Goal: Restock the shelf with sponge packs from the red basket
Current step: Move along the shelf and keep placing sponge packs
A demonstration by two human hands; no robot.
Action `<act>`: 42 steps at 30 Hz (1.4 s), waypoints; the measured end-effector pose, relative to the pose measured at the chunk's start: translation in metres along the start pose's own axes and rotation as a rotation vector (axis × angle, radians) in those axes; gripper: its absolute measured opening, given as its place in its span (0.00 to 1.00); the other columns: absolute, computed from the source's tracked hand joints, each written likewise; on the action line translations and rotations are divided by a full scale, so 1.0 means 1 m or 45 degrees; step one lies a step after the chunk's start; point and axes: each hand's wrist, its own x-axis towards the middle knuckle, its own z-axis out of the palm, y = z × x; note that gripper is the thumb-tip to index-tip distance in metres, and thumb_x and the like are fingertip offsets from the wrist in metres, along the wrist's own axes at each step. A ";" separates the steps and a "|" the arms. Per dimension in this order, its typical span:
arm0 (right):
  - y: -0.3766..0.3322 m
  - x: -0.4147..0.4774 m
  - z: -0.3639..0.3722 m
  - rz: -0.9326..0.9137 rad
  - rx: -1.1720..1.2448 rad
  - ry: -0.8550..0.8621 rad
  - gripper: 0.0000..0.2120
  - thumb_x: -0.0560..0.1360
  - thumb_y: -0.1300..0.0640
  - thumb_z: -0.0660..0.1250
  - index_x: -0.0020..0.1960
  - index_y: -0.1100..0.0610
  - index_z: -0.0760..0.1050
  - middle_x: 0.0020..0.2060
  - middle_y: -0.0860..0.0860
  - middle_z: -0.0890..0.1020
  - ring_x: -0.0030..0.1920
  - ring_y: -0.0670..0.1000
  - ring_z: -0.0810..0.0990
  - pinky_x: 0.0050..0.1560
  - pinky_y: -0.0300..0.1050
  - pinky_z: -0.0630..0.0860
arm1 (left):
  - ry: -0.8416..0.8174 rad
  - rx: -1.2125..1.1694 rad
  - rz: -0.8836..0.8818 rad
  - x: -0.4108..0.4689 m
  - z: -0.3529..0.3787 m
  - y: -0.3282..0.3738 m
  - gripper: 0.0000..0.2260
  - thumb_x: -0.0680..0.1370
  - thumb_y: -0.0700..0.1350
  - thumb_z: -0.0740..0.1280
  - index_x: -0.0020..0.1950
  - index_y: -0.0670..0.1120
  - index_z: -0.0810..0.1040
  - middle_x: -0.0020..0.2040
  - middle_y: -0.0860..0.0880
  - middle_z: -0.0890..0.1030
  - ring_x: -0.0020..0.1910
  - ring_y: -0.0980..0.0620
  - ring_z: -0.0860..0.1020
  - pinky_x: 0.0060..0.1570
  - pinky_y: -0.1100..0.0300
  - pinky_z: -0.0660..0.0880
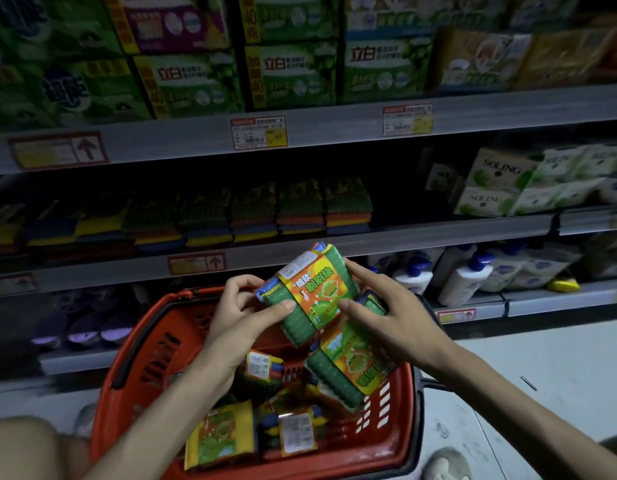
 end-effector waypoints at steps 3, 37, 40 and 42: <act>-0.001 0.000 -0.001 0.010 0.002 0.001 0.36 0.73 0.32 0.69 0.75 0.24 0.55 0.65 0.40 0.76 0.65 0.41 0.76 0.65 0.54 0.77 | -0.005 0.037 0.044 -0.001 -0.003 0.005 0.22 0.69 0.42 0.81 0.58 0.52 0.75 0.55 0.48 0.85 0.55 0.48 0.84 0.57 0.48 0.81; 0.024 -0.019 -0.097 0.031 0.662 0.372 0.29 0.65 0.39 0.75 0.64 0.45 0.78 0.54 0.40 0.85 0.52 0.47 0.86 0.47 0.42 0.84 | 0.225 -0.370 0.260 0.034 0.183 0.058 0.19 0.68 0.50 0.82 0.54 0.50 0.78 0.54 0.47 0.83 0.53 0.47 0.85 0.53 0.47 0.83; 0.035 -0.017 -0.107 0.091 0.754 0.352 0.32 0.60 0.37 0.74 0.63 0.46 0.80 0.56 0.45 0.86 0.50 0.51 0.87 0.42 0.41 0.83 | 0.255 -0.426 0.234 0.042 0.201 0.057 0.21 0.63 0.59 0.81 0.50 0.56 0.78 0.57 0.46 0.82 0.56 0.45 0.83 0.56 0.43 0.82; 0.041 -0.014 -0.115 0.091 0.750 0.287 0.32 0.61 0.37 0.74 0.63 0.43 0.80 0.58 0.44 0.85 0.52 0.50 0.87 0.43 0.41 0.83 | 0.243 -0.427 0.218 0.049 0.210 0.054 0.21 0.61 0.61 0.81 0.48 0.59 0.78 0.57 0.45 0.81 0.57 0.44 0.83 0.57 0.41 0.81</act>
